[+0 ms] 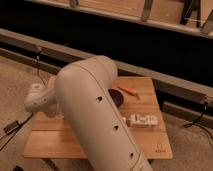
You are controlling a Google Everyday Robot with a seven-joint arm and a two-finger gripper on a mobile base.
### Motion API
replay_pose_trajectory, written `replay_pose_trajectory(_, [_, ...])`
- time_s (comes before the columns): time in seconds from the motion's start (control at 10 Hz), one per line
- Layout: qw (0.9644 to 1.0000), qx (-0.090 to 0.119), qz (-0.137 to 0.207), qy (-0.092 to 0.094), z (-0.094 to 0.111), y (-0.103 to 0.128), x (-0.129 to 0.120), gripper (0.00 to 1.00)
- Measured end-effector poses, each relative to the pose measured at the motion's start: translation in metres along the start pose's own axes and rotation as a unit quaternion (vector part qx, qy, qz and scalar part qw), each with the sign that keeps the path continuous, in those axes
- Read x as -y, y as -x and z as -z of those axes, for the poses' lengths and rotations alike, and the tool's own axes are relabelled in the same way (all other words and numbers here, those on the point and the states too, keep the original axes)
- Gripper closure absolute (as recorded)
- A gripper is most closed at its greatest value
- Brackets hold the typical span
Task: Wipe the white sponge on the table
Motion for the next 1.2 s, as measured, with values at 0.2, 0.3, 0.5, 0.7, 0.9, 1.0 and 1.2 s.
replay_pose_trajectory(0.2, [0.9997,-0.014,-0.003,0.021,0.000,-0.025,-0.018,1.00])
replay_pose_trajectory(0.3, [0.9993,-0.024,-0.004,0.028,-0.001,-0.040,-0.024,1.00])
replay_pose_trajectory(0.5, [0.9984,-0.042,-0.007,0.036,-0.005,-0.067,-0.028,1.00])
replay_pose_trajectory(0.7, [0.9971,-0.069,-0.010,0.030,-0.015,-0.099,-0.020,1.00])
replay_pose_trajectory(0.9, [0.9961,-0.086,-0.018,0.010,-0.025,-0.118,0.003,1.00])
replay_pose_trajectory(1.0, [0.9956,-0.090,-0.023,0.006,-0.026,-0.121,0.009,1.00])
replay_pose_trajectory(1.2, [0.9951,-0.093,-0.032,-0.005,-0.028,-0.121,0.021,1.00])
